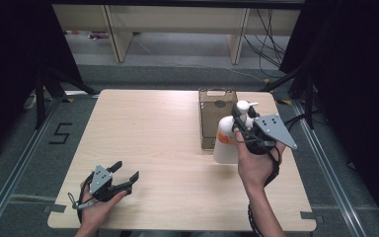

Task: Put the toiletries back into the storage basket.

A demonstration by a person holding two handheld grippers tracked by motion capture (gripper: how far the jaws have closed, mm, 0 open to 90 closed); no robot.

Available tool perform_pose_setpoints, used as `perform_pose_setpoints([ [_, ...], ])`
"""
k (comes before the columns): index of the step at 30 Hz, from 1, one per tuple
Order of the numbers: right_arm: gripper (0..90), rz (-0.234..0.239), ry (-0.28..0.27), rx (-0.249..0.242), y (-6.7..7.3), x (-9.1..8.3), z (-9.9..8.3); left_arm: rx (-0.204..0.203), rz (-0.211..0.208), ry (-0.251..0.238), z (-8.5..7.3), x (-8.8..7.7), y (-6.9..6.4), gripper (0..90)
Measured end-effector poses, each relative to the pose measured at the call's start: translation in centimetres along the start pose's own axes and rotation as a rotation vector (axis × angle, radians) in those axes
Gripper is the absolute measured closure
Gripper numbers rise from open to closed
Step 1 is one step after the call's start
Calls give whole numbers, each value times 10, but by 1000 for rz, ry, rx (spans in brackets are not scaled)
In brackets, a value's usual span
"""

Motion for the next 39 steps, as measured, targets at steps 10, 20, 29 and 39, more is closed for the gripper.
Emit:
perform_pose_setpoints([
  [10,601,-12,-21,-1,-3,3,9,-1,-3,-7,0,0,0,235],
  [20,601,5,-31,7,-1,9,15,-2,-1,-4,0,0,0,235],
  [29,601,13,-34,9,4,14,18,-1,-1,-2,0,0,0,234],
  [39,601,28,-48,32,8,21,23,-7,0,-5,0,0,1,234],
])
Point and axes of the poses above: each handheld gripper's, and its own axes: x roughly forward along the jaws, z roughly out of its top, y roughly to its left, the point moved 6 cm from there along x, roughly forward along the jaws, and after that the axes turned 8 degrees about -x, right-handed, at the moved point
